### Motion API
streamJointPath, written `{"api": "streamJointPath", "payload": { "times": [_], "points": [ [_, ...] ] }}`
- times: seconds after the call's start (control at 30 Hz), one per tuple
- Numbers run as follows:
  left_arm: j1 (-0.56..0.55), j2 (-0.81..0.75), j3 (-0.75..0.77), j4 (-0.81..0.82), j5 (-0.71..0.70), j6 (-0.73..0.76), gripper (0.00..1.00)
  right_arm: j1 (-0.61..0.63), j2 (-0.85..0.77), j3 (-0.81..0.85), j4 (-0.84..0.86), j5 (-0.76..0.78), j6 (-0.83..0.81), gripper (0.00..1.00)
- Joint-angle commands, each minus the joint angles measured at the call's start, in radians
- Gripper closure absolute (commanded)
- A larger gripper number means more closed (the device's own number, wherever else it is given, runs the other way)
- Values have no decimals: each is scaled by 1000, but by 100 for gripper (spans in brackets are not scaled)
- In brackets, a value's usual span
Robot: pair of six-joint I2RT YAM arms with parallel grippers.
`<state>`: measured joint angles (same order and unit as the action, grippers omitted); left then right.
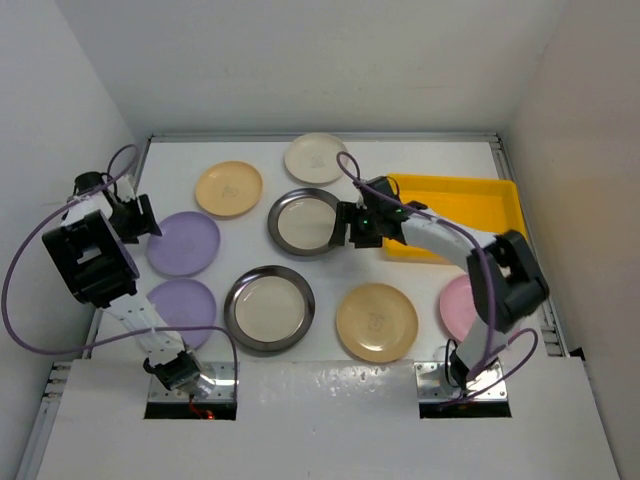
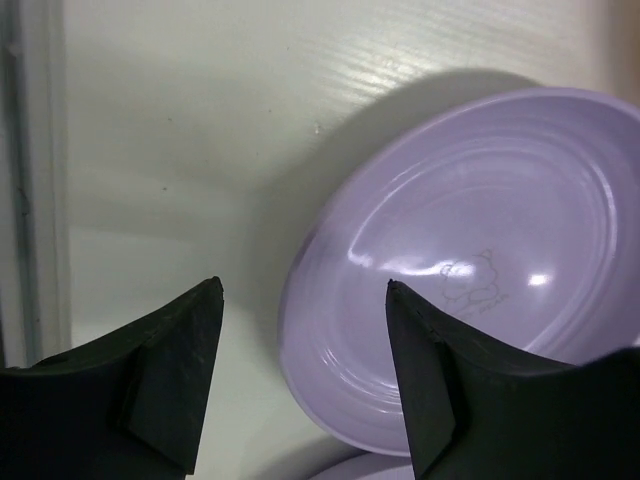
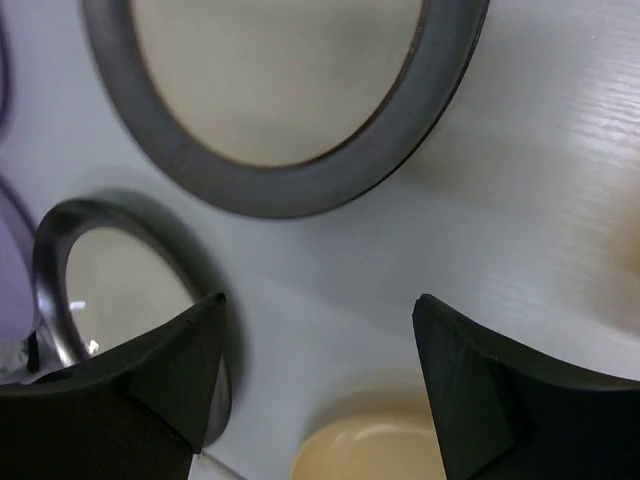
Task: Place the plates into the plastic bin on the countertop
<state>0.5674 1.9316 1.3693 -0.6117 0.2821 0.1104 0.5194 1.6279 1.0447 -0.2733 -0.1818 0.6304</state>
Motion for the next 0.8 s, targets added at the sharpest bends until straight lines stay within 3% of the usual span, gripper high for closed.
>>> {"api": "streamJointPath", "payload": {
  "times": [0.0,0.2,0.27,0.33,0.47,0.5,0.57,0.77],
  "points": [
    [2,-112,36,13,20,-15,31,-5,131,81,112,53,144,26],
    [2,-212,27,3,29,24,30,-24,302,169,129,139,276,30],
    [2,-235,14,3,43,25,30,-39,339,153,201,105,301,32],
    [2,-256,5,3,52,25,30,-48,381,109,309,56,351,38],
    [-8,-267,5,3,62,25,30,-50,426,87,400,45,390,71],
    [-8,-267,5,-6,62,25,30,-50,425,71,414,50,396,87],
    [-17,-267,5,-6,71,25,30,-52,399,45,437,58,402,100],
    [-26,-276,14,-6,71,25,30,-68,199,14,448,25,328,100]
  ]
}}
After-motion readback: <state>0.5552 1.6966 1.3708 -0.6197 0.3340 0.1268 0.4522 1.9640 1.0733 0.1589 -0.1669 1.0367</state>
